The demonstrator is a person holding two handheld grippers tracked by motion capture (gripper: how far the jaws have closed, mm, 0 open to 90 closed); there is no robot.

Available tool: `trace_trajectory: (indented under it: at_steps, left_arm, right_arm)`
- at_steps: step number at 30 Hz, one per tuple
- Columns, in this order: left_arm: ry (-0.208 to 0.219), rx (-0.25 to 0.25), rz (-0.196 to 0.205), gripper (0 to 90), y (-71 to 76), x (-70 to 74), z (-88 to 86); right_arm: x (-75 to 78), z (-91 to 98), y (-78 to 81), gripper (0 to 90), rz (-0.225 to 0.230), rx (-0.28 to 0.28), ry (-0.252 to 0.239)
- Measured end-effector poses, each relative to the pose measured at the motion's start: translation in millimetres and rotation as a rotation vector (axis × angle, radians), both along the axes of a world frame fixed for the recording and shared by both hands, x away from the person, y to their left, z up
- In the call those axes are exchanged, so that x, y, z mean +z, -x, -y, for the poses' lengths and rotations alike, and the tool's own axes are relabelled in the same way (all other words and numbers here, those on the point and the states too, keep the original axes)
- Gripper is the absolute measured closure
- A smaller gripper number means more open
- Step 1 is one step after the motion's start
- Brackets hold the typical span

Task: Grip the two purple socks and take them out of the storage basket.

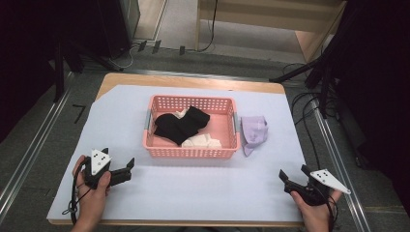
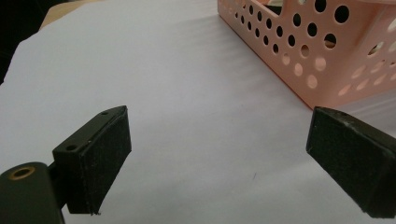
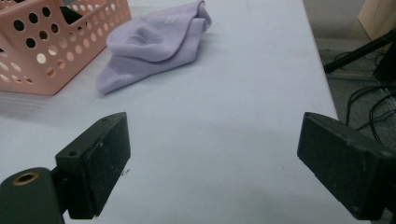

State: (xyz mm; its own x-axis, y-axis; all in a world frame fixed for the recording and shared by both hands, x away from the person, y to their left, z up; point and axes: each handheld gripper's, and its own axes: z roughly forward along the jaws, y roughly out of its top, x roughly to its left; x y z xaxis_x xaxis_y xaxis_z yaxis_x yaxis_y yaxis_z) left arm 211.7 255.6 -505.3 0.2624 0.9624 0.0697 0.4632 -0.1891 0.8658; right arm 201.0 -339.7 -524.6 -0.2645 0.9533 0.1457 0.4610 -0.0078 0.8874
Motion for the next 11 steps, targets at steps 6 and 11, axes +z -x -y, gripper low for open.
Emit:
trace_trajectory:
  at_steps: [6,11]
  left_arm:
    - [0.001,-0.003,-0.012,5.8,0.3,0.9,-0.9]
    - [-0.001,-0.005,-0.014,4.9,0.1,0.9,-0.8]
  right_arm:
    - [-3.2,5.4,1.4,11.0,-0.028,-0.031,-0.024]
    - [-3.2,3.0,-2.0,13.5,-0.054,-0.033,-0.002]
